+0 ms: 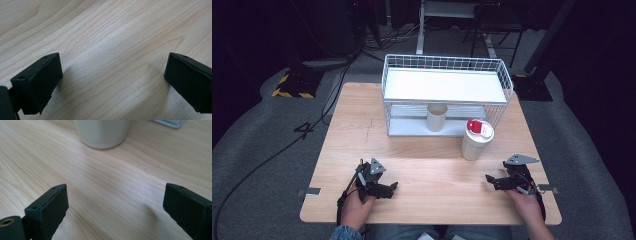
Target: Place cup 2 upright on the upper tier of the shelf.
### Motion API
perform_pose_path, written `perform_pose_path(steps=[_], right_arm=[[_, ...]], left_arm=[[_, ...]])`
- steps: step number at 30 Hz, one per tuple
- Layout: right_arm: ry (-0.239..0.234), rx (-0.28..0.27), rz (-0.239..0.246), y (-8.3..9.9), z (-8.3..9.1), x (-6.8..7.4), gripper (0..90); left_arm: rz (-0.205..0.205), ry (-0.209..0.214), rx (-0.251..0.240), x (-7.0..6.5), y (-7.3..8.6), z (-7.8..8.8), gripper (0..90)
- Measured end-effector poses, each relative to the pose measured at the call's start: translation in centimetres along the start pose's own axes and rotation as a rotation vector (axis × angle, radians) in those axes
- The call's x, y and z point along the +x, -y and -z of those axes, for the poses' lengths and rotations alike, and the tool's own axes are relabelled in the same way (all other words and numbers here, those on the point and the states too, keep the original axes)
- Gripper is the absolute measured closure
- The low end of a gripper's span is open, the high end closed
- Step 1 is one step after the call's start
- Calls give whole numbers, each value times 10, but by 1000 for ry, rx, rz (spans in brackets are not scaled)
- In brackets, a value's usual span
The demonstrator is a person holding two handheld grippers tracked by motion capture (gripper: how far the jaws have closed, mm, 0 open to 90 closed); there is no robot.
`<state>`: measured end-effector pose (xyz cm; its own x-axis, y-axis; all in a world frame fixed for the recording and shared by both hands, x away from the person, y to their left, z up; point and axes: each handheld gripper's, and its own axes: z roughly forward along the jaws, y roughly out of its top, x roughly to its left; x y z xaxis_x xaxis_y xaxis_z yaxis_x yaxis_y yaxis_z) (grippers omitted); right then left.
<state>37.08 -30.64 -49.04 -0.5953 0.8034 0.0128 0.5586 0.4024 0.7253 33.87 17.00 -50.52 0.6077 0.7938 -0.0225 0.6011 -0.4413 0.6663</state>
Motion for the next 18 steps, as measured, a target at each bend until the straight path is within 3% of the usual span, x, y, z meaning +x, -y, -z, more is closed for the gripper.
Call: perform_pose_path(steps=[4, 11, 18], right_arm=[[-8, -29, 9, -7, 4, 0, 65], [-18, -132, 44, -25, 10, 3, 65], [-20, -178, 63, -39, 6, 5, 58]], left_arm=[[-1, 0, 0, 0, 0, 0, 23], [2, -1, 2, -1, 0, 0, 23], [3, -1, 2, -1, 0, 0, 22]])
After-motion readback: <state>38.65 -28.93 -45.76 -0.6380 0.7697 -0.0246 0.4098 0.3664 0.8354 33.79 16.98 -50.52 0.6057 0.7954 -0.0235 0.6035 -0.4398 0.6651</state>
